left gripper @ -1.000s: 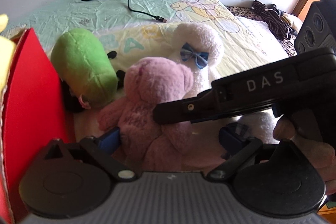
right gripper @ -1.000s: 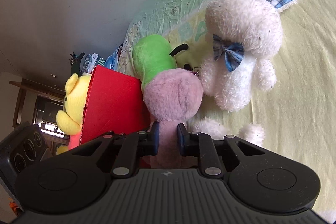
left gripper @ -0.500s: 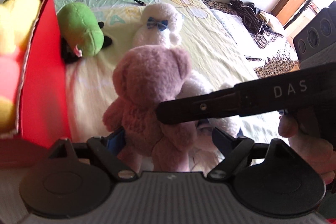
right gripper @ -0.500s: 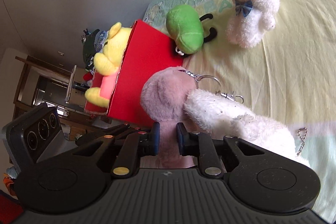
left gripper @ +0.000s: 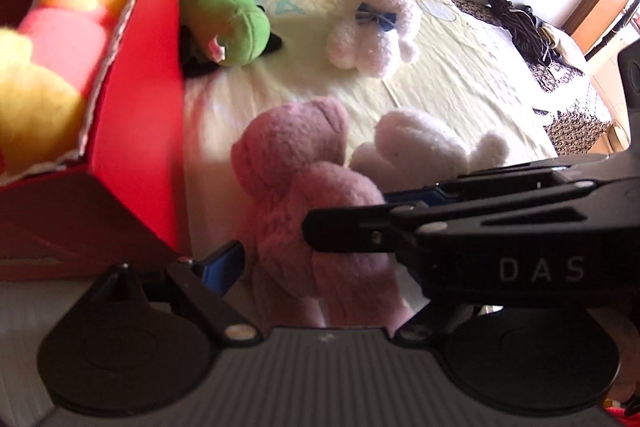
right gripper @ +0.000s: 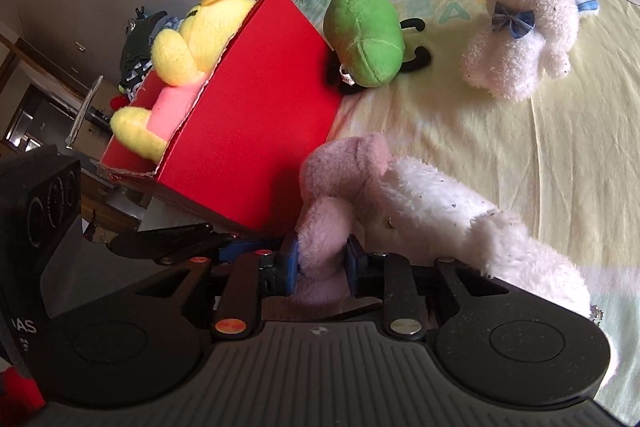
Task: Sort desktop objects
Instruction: 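Lift and carry the pink teddy bear with both grippers over the red box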
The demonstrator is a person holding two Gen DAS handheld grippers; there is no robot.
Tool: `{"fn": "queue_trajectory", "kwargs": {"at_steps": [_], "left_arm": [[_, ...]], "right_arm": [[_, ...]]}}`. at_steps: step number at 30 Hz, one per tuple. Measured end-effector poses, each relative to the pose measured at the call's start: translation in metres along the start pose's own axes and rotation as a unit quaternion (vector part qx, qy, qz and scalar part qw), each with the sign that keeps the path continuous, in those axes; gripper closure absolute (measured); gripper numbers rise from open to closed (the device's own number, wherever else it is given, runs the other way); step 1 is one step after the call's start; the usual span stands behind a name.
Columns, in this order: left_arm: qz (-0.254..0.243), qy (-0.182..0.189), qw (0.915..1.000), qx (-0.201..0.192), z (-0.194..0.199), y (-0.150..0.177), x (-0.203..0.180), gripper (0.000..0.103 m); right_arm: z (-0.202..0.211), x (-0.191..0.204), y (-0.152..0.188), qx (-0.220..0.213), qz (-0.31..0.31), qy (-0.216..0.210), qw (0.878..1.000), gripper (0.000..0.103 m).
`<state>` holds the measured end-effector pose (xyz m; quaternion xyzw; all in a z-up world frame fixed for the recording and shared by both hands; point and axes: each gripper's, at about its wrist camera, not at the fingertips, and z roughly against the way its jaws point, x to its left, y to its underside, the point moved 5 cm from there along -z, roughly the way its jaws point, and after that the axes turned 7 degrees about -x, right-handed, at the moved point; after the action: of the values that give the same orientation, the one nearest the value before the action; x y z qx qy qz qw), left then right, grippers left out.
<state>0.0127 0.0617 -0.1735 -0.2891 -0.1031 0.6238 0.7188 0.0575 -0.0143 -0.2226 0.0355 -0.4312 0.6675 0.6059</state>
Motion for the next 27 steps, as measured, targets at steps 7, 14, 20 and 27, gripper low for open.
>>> {"fn": "queue_trajectory", "kwargs": {"at_steps": [7, 14, 20, 27], "left_arm": [[-0.006, -0.003, 0.9999, -0.016, -0.003, -0.003, -0.001, 0.026], [-0.028, 0.014, 0.9994, -0.015, 0.009, -0.002, -0.021, 0.032], [-0.052, 0.048, 0.9961, -0.053, 0.047, -0.009, -0.038, 0.032], [-0.093, 0.079, 0.9825, -0.141, 0.107, -0.046, -0.034, 0.032]], "right_arm": [[-0.007, -0.005, -0.004, 0.0, -0.012, 0.015, 1.0, 0.079], [0.02, 0.0, 0.003, 0.0, -0.006, 0.009, 1.0, 0.081], [0.06, 0.017, -0.004, -0.038, 0.0, 0.002, 0.999, 0.081], [0.092, 0.061, -0.031, -0.156, 0.014, -0.01, 0.988, 0.081]]}}
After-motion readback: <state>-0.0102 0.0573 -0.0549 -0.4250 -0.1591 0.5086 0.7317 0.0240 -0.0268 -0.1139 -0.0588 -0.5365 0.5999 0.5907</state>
